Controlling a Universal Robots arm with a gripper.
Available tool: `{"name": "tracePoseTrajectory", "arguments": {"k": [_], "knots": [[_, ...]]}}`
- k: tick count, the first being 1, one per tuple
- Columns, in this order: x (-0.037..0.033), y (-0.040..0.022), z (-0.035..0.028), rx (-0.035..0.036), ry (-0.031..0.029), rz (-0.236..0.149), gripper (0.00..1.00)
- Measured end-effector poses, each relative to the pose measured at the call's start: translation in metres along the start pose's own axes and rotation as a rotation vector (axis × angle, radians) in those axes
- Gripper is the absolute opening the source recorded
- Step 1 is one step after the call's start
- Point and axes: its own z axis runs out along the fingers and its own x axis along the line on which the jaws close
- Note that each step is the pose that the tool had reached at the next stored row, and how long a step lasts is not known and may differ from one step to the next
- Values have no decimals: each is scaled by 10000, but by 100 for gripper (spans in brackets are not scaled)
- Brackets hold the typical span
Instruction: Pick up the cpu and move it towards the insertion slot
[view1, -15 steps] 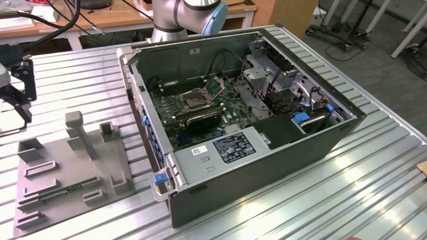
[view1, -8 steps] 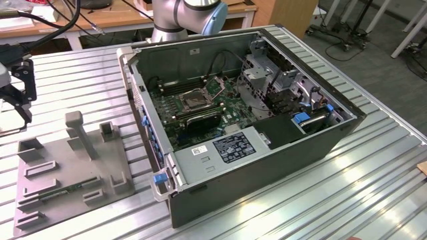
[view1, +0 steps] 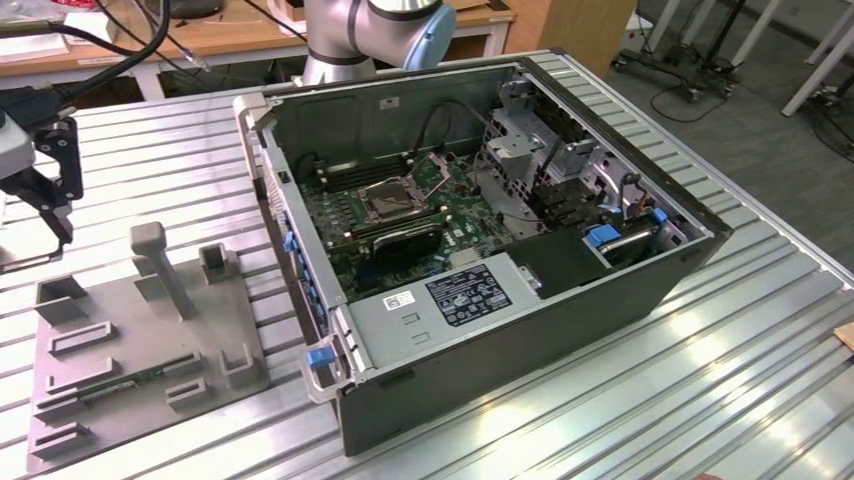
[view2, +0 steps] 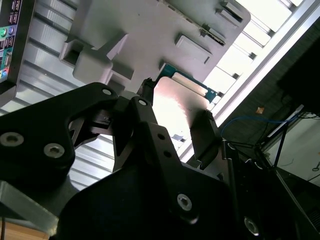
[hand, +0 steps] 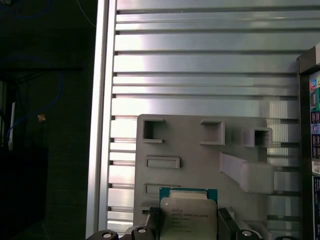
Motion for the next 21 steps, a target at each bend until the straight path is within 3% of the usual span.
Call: {"name": "tracePoseTrajectory", "arguments": {"k": [6,14,21], "knots": [[-21,0,-6,1,1,1,54],[-21,4,-117,-1,-1,1,54],[-22,4,-119,0,0,-1,54]]}}
